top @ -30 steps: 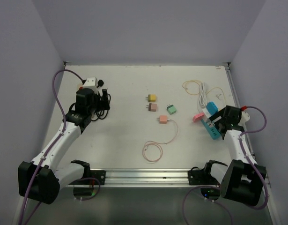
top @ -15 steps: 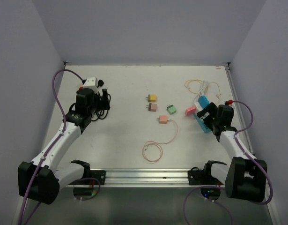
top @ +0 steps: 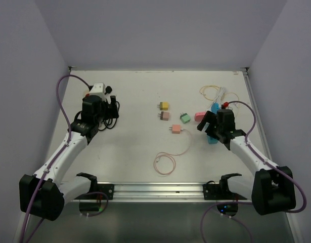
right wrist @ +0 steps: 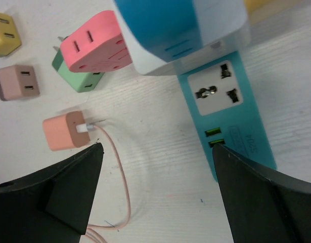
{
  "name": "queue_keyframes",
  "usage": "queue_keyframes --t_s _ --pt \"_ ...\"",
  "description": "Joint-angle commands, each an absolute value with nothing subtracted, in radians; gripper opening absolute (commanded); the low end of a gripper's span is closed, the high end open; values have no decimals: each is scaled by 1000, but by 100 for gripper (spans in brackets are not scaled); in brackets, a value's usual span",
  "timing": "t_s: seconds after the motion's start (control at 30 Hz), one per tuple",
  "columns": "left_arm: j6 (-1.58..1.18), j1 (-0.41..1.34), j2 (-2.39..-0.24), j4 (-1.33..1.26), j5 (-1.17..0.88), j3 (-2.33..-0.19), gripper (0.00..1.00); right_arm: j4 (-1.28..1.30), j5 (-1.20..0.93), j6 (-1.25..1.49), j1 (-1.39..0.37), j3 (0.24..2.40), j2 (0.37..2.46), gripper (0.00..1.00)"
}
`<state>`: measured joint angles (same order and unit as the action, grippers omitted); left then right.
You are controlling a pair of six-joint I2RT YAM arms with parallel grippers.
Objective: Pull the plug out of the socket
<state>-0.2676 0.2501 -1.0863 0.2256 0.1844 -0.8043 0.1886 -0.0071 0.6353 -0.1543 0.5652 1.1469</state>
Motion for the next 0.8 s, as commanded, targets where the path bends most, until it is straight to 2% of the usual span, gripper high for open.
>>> queue_keyframes --t_s 0.0,0.13,0.57,0.77 --pt "-245 255 -1089 178 189 -815 95 342 211 557 -158 633 1120 93" --pt "-244 255 -1092 176 192 -815 95 370 295 515 -158 629 1109 93" --pt "-241 255 -1095 176 198 -813 95 338 218 551 -158 672 1319 93" --pt "-242 256 -1101 176 198 -815 95 313 193 551 -169 678 1370 85"
